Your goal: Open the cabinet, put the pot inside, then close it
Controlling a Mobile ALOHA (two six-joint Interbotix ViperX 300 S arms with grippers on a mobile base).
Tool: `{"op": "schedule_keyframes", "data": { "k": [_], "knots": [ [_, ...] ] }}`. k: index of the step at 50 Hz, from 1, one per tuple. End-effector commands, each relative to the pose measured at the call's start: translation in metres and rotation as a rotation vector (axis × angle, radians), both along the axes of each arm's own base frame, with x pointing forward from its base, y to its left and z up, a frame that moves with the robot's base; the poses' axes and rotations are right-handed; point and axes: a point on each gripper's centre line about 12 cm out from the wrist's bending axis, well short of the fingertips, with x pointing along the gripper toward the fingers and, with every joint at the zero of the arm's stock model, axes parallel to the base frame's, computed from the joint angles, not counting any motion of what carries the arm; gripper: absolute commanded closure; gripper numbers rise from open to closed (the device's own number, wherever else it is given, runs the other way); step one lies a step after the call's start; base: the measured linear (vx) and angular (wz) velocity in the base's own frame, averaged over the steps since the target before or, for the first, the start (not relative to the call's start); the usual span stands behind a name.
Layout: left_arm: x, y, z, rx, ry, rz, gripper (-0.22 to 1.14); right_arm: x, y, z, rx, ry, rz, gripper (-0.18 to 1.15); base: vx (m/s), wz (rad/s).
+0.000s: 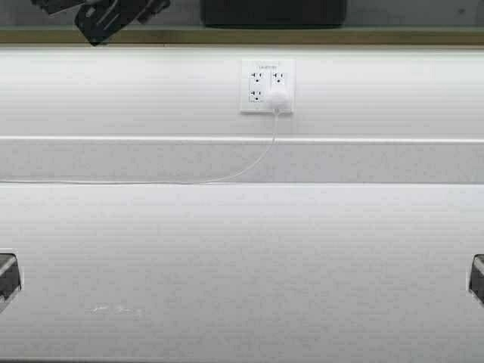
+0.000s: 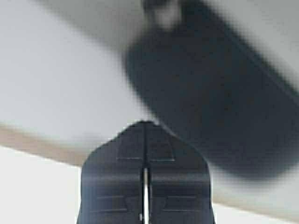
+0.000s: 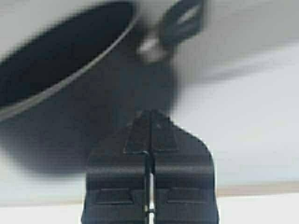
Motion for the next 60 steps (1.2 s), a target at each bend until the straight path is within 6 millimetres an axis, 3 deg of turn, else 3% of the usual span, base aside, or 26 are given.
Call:
{"op": "schedule_keyframes", "data": {
  "k": [1,9,17,30,60],
  "knots": [
    [-0.017,-0.01,-0.002,0.124,-0.018,-0.054,0.88,-0.015,0.006,-0.008,-0.071,0.022,0.043,0.88,-0.02,0.01],
    [-0.033,-0.01,-0.009,0.219,-0.016,-0.072,0.88,-0.029,0.003,-0.046,-0.114,0.098,0.055,0.89,-0.04,-0.01],
    [-0.037,-0.005,-0.02,0.327,0.015,-0.075,0.88,-0.035,0.001,-0.062,-0.147,0.105,0.068,0.89,-0.09,-0.02],
    [-0.035,-0.007,-0.019,0.378,0.016,-0.085,0.88,-0.027,0.006,-0.071,-0.208,0.156,0.09,0.89,-0.16,-0.03],
    [-0.029,-0.013,-0.015,0.4,0.023,-0.101,0.88,-0.031,0.004,-0.061,-0.232,0.169,0.093,0.89,-0.22,0.01]
  ]
}}
